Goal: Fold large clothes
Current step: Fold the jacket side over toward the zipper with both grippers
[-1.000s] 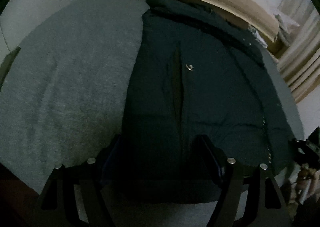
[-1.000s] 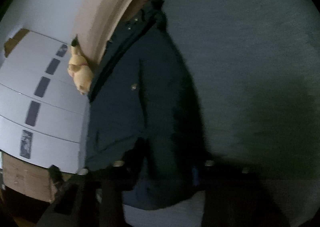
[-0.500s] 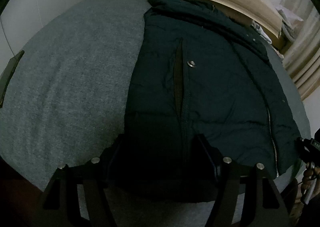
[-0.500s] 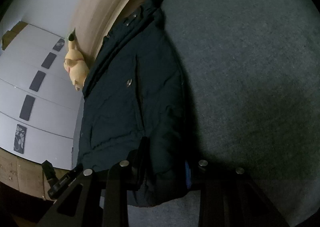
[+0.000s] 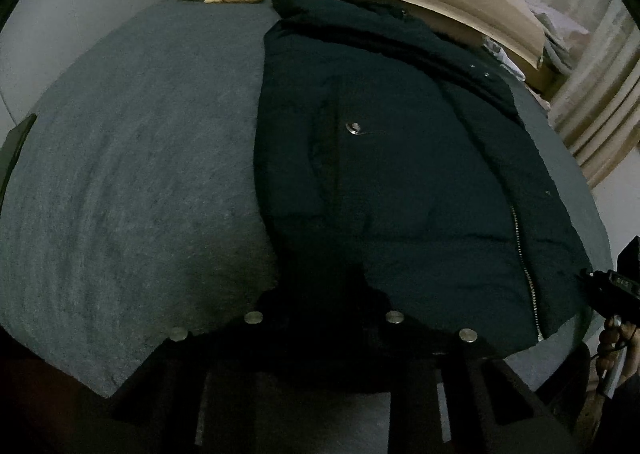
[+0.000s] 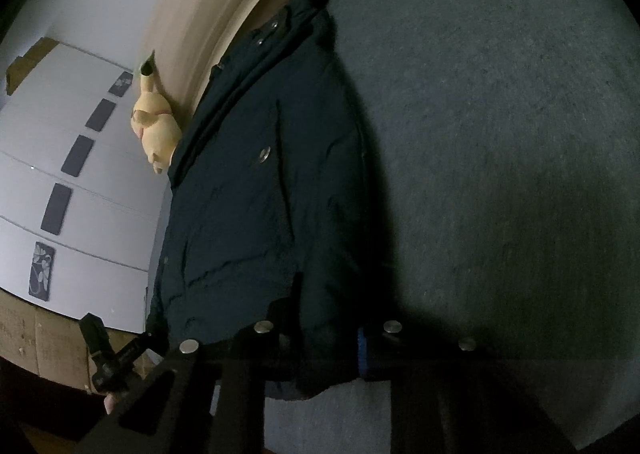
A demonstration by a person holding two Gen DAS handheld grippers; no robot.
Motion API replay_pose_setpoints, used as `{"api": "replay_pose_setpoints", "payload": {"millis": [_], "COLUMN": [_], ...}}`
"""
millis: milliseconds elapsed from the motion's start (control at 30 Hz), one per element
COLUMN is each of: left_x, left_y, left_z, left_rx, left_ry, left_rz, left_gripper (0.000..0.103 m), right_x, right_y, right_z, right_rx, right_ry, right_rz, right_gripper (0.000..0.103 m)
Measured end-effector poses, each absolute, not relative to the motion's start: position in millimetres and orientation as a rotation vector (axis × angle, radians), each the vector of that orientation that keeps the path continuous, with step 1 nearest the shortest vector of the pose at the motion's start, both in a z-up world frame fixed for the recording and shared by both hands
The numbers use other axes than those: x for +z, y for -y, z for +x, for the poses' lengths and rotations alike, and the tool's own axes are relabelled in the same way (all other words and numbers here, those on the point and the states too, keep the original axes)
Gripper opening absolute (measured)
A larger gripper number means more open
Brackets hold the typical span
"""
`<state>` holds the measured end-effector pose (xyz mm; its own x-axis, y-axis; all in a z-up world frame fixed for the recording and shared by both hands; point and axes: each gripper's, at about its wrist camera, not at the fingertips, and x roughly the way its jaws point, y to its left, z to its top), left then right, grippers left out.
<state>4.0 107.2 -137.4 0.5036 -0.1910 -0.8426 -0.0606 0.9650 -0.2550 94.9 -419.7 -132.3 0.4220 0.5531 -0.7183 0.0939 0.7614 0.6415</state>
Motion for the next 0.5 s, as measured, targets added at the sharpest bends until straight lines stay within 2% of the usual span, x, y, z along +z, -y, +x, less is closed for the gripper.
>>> {"api": "replay_pose_setpoints", "payload": {"millis": [500], "left_x": [-134.5], "left_y": [-124.4], "left_z": [-21.1], "left_rx": [-0.098], "left_ry": [-1.031], "left_rz": [-0.303], "left_gripper": [0.02], "right_x": [-127.3], "right_y": [417.0], "right_z": [58.8], "right_rx": [0.364], "right_ry": [-1.136], "right_rz": [0.65], "right_gripper": [0.016]}}
